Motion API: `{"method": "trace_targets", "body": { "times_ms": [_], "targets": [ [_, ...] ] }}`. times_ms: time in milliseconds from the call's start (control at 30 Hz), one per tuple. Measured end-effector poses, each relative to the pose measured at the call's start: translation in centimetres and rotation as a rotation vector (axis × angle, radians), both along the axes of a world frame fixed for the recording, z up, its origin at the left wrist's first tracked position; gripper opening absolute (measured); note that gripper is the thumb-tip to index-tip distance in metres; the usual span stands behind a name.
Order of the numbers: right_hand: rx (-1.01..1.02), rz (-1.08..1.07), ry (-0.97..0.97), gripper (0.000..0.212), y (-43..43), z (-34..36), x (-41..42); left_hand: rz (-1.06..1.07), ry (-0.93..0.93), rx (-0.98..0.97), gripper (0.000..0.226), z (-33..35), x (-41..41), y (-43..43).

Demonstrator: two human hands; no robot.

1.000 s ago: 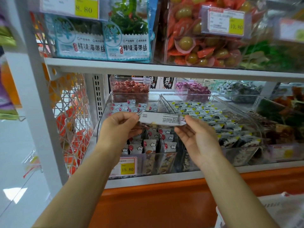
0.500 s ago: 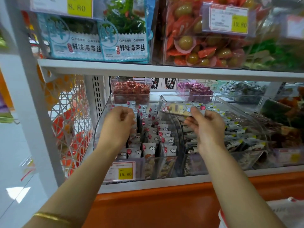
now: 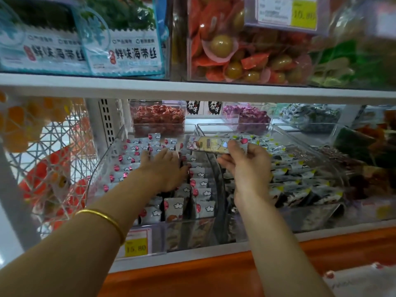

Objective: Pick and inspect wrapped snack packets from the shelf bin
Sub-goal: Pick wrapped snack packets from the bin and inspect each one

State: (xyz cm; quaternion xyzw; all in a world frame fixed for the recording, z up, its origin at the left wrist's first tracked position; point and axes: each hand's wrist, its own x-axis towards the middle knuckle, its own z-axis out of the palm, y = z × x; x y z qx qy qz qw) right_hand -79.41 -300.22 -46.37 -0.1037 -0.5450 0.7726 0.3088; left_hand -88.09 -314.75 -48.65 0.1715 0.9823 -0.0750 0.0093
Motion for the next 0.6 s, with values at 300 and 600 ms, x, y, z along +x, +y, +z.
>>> {"method": "trace_targets", "body": {
  "times_ms": [300, 600],
  "targets": [
    [0.542, -0.024, 0.016, 0.015, -1.0, 1.4, -1.2, -0.056, -0.034, 0.003, 0.054, 0.2, 2.3, -1.4],
    [1.201, 0.119, -0.032, 0.036, -2.9, 2.6, -7.6, -0.084, 0.028, 0.182, 0.047, -0.5, 3.4, -2.3]
  ]
}}
